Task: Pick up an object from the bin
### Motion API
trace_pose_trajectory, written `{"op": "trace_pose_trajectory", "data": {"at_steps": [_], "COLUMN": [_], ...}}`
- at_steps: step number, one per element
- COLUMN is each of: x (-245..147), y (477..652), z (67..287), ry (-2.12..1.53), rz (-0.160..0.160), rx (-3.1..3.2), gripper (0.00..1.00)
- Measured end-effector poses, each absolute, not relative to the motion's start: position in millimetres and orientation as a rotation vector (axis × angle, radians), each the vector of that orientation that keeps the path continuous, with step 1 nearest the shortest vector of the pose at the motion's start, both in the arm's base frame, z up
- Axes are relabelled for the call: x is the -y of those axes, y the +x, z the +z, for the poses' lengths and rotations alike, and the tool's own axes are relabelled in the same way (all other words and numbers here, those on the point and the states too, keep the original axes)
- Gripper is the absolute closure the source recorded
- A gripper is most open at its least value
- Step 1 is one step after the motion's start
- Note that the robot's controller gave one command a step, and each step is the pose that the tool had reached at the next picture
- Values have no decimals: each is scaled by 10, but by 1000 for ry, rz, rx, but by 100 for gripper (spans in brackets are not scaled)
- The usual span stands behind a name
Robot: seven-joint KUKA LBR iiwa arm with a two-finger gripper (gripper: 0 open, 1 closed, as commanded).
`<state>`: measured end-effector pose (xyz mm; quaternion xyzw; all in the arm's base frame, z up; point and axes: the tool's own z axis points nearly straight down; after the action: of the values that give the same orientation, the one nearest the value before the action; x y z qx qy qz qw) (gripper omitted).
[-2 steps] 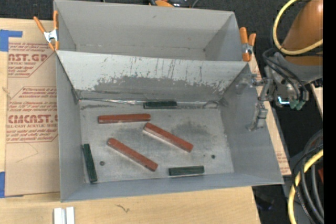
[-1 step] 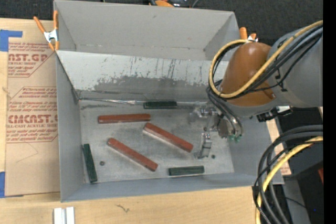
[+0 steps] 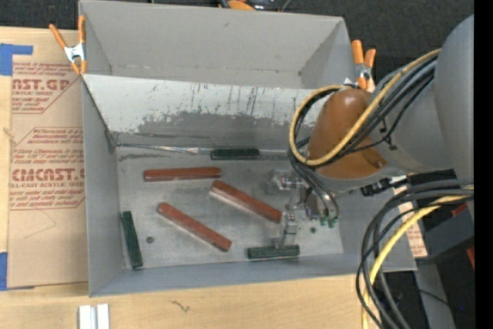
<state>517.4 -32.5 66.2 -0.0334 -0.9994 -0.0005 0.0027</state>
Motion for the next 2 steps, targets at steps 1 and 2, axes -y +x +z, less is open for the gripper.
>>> {"op": "trace_pose_trajectory", "data": {"at_steps": [1,2], "x": [332,594], "y": [5193,5317], "z": [696,2276], "ry": [-106,259], "rz": [0,4], "rx": [3140,3141], "gripper": [100,100]}}
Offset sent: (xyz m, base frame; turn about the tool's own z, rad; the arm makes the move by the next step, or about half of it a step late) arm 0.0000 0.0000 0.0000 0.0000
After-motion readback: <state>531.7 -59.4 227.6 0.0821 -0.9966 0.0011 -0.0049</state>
